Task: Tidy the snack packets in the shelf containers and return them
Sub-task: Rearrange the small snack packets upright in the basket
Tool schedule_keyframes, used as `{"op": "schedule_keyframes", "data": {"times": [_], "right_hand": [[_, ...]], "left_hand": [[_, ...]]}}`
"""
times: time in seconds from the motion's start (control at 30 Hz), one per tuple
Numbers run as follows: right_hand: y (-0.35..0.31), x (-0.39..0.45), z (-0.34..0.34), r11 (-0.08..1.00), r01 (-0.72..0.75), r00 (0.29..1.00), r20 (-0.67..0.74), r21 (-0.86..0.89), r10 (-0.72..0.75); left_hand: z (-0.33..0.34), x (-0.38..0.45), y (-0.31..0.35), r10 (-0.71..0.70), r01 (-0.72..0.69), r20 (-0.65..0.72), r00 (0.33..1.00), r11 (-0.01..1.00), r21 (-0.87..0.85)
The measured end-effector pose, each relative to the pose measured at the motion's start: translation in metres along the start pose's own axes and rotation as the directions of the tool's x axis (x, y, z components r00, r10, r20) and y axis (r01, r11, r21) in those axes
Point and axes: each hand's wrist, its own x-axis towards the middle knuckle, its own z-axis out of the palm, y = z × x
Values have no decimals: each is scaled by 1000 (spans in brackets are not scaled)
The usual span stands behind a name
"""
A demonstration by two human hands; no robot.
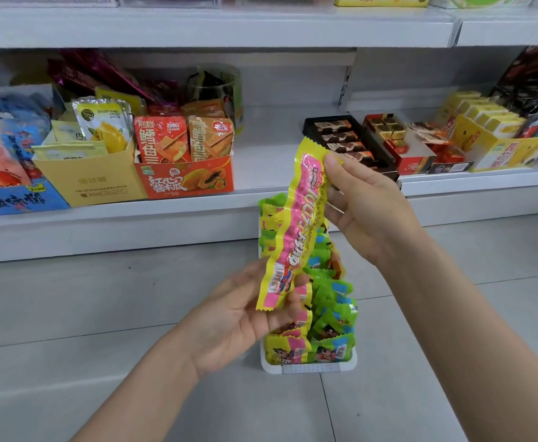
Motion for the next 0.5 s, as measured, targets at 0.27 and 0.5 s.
{"op": "schedule_keyframes", "data": {"times": [0.27,0.5], "right_hand": [[7,-4,9,991,-126,987,94,-40,129],[23,-6,6,992,10,999,44,-126,-5]], "left_hand": [[-5,8,11,292,-207,-290,911,935,290],[-6,4,-3,399,-194,-318,860,831,521]]}}
